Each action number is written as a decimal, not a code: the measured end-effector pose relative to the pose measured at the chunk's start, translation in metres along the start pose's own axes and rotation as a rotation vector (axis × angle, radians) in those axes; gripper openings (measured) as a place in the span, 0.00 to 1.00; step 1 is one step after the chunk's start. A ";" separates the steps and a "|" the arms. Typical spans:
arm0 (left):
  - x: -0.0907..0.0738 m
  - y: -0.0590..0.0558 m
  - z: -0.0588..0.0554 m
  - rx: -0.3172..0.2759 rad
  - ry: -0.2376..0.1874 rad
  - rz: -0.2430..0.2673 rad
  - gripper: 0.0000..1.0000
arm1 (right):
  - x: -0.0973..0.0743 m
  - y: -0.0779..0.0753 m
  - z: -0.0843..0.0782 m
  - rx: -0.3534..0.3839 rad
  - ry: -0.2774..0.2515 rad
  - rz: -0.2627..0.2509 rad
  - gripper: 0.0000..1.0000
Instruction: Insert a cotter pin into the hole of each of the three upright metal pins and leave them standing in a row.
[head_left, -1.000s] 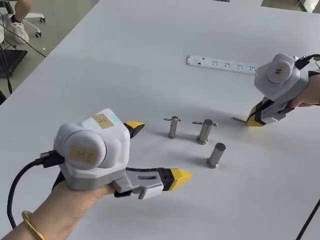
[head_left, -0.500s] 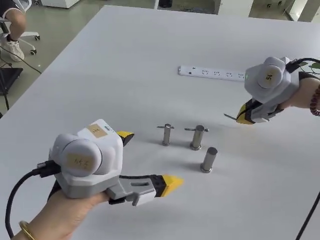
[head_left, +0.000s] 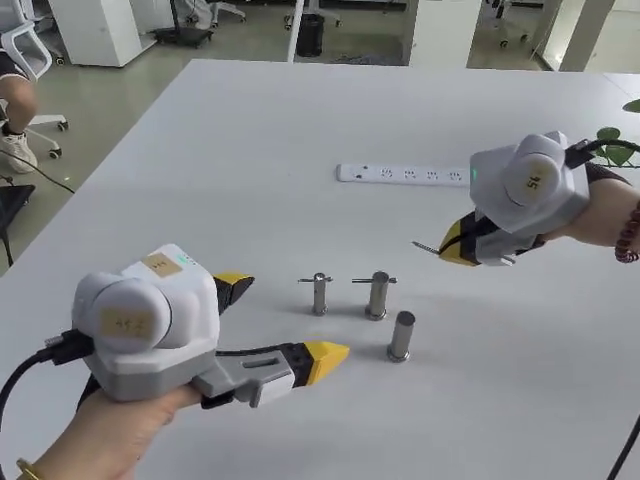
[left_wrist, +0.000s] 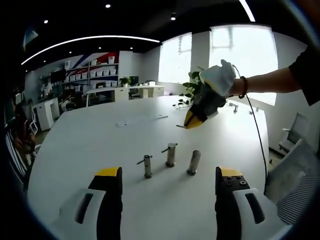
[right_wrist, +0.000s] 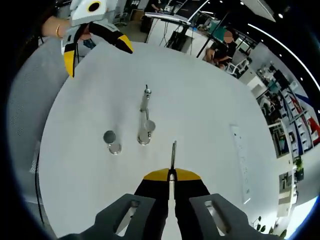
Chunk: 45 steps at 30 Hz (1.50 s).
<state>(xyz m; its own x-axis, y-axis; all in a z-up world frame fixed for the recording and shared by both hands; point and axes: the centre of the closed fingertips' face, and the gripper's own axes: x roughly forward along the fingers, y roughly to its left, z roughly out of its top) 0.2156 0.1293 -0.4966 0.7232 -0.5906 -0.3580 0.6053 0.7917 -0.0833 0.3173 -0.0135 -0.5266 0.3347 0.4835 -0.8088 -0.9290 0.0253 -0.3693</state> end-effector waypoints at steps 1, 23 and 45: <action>0.000 -0.001 0.002 -0.013 -0.005 -0.002 0.74 | -0.002 0.001 0.002 -0.007 -0.005 -0.004 0.00; -0.005 -0.024 0.025 -0.268 -0.048 -0.111 0.43 | -0.039 0.068 0.079 -0.165 -0.179 -0.020 0.00; -0.003 -0.050 0.033 -0.548 -0.072 -0.219 0.16 | -0.048 0.090 0.117 -0.346 -0.215 -0.069 0.00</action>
<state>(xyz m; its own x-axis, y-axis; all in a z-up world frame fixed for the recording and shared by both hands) 0.1938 0.0861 -0.4601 0.6335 -0.7431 -0.2157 0.4969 0.6044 -0.6227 0.1994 0.0679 -0.4680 0.3200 0.6636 -0.6762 -0.7854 -0.2134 -0.5811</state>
